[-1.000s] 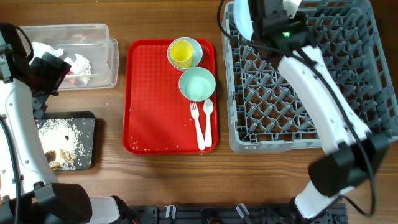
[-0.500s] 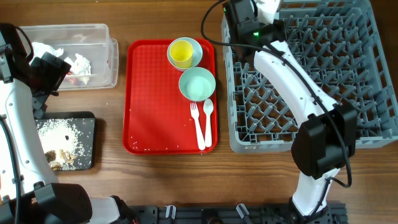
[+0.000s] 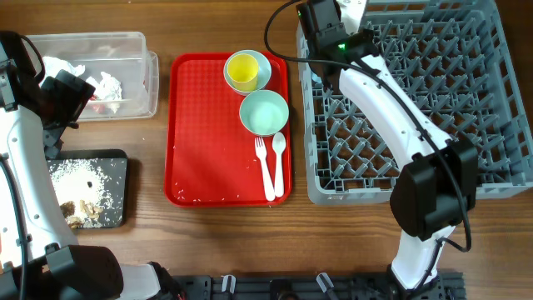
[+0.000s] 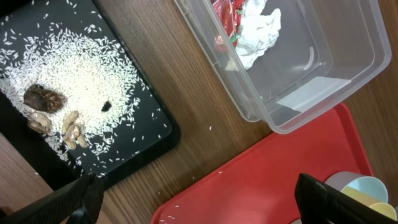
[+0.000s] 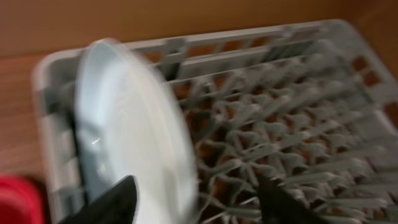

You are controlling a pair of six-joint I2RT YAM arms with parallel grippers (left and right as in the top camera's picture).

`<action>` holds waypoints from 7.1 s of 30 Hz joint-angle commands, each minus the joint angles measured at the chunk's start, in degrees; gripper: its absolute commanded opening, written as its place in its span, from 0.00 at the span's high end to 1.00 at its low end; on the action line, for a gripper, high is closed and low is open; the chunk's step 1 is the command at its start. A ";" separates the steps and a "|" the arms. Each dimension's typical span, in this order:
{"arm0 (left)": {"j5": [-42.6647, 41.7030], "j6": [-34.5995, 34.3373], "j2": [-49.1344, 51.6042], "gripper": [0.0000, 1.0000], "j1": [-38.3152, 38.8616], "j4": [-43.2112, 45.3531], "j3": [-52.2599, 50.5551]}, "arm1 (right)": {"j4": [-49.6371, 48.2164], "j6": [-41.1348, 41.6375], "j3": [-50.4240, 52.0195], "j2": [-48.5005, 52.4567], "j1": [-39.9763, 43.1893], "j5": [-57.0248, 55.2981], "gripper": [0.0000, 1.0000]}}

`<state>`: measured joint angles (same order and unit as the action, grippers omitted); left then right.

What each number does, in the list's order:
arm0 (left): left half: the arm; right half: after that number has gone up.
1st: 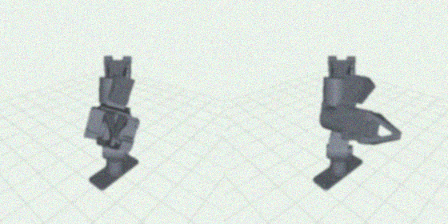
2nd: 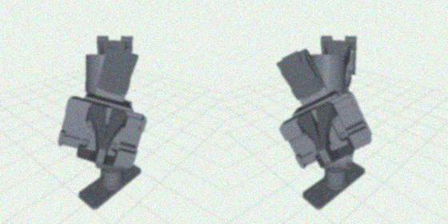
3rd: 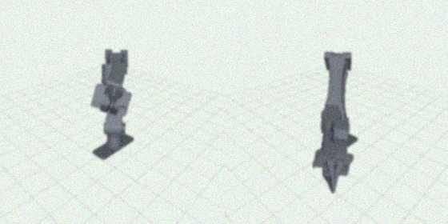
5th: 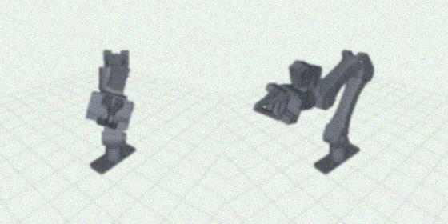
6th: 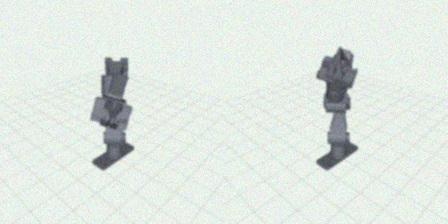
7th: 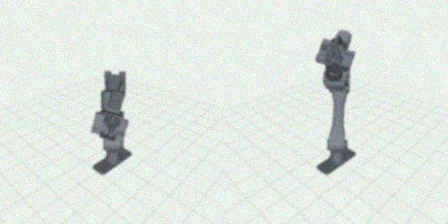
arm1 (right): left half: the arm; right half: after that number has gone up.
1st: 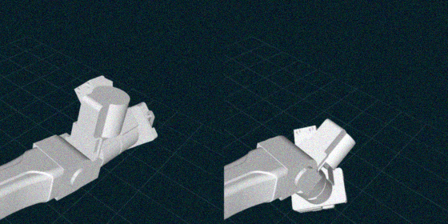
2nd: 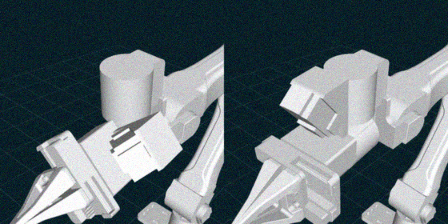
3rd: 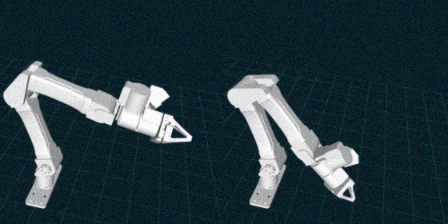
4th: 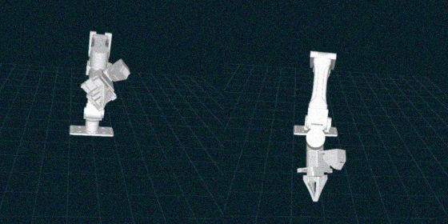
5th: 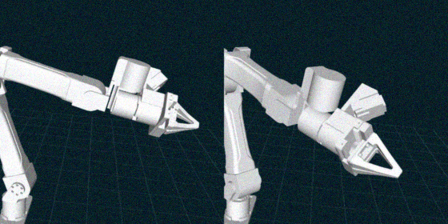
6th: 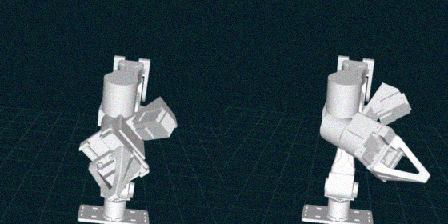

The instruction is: Sort waste into correct bins and load items into the dishwasher rack

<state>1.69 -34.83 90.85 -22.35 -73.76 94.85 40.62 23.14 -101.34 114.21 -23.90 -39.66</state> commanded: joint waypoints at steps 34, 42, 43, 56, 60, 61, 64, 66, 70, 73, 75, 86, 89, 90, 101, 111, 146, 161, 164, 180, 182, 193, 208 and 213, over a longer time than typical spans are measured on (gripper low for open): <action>0.79 -0.17 0.13 0.00 -0.33 0.00 0.20 | 8.39 -19.54 -1.22 11.08 -17.66 41.53 0.44; 0.79 -0.17 0.13 0.00 -0.33 0.00 0.20 | 7.06 -18.14 -1.16 15.76 -18.14 40.52 0.63; 0.79 -0.17 0.13 0.00 -0.33 0.00 0.20 | 7.04 -18.08 -1.11 15.82 -18.14 40.48 0.67; 0.79 -0.17 0.13 0.00 -0.33 0.00 0.20 | 11.41 -13.84 -3.45 10.99 -18.14 39.69 0.96; 0.79 -0.15 0.13 0.00 -0.33 0.00 0.20 | 11.74 -12.46 -3.45 6.08 -18.08 39.67 0.96; 0.79 -0.17 0.13 0.00 -0.33 0.00 0.20 | 11.69 -12.46 -3.48 4.28 -18.01 39.65 0.96; 0.79 -0.15 0.13 0.00 -0.33 0.00 0.20 | 11.65 -12.50 -3.48 -2.60 -16.79 39.63 0.96; 0.79 -0.15 0.13 0.00 -0.33 0.00 0.20 | 11.39 -12.63 -3.48 -7.13 -14.84 39.58 0.96; 0.79 -0.15 0.13 0.00 -0.33 0.00 0.20 | 11.89 -12.70 -3.45 -16.09 -6.01 37.79 0.96; 0.79 -0.15 0.13 0.00 -0.33 0.00 0.20 | 13.86 -12.68 -3.45 -19.56 4.44 41.48 0.96; 0.79 -0.17 0.13 0.00 -0.33 0.00 0.20 | 15.45 -14.29 -3.43 -20.37 14.10 51.01 0.96; 0.79 -0.17 0.13 0.00 -0.33 0.00 0.20 | 8.04 -31.10 9.49 -9.44 40.68 119.01 0.95; 0.79 -0.17 0.13 0.00 -0.33 0.00 0.20 | 1.33 -29.62 11.54 -5.22 39.65 128.85 0.96; 0.79 -0.17 0.13 0.00 -0.33 0.00 0.20 | -0.61 -28.22 11.85 -3.82 39.32 130.64 0.96; 0.79 -0.17 0.13 0.00 -0.33 0.00 0.20 | -7.06 -11.19 11.85 7.69 37.99 125.81 0.96; 0.79 -0.17 0.13 0.00 -0.33 0.00 0.20 | -11.85 -1.20 11.67 6.23 39.36 112.67 0.96; 0.79 -0.17 0.13 0.00 -0.33 0.00 0.20 | 2.58 -0.57 11.85 -1.27 24.20 36.70 0.96; 0.79 -0.17 0.13 0.00 -0.33 0.00 0.20 | 12.55 -4.76 6.47 -10.60 21.09 39.19 0.96; 0.79 -0.17 0.13 0.00 -0.33 0.00 0.20 | 11.67 -11.13 6.47 -15.32 17.27 51.15 0.87; 0.79 -0.15 0.13 0.00 -0.33 0.00 0.20 | 17.40 4.33 12.74 -5.53 -14.91 47.08 0.59; 0.79 -0.15 0.13 0.00 -0.33 0.00 0.20 | 18.99 6.58 12.76 -2.62 -16.74 44.70 0.61; 0.79 -0.17 0.13 0.00 -0.33 0.00 0.20 | 21.57 7.45 12.87 4.59 -16.90 41.97 0.55; 0.79 -0.17 0.13 0.00 -0.33 0.00 0.20 | 15.30 8.55 19.30 5.97 -16.72 41.35 0.69; 0.79 -0.17 0.13 0.00 -0.33 0.00 0.20 | 14.82 8.50 18.23 5.95 -16.72 41.40 0.96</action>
<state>1.69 -34.85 90.85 -22.35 -73.76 94.85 55.18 31.55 -82.54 119.00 -40.95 2.92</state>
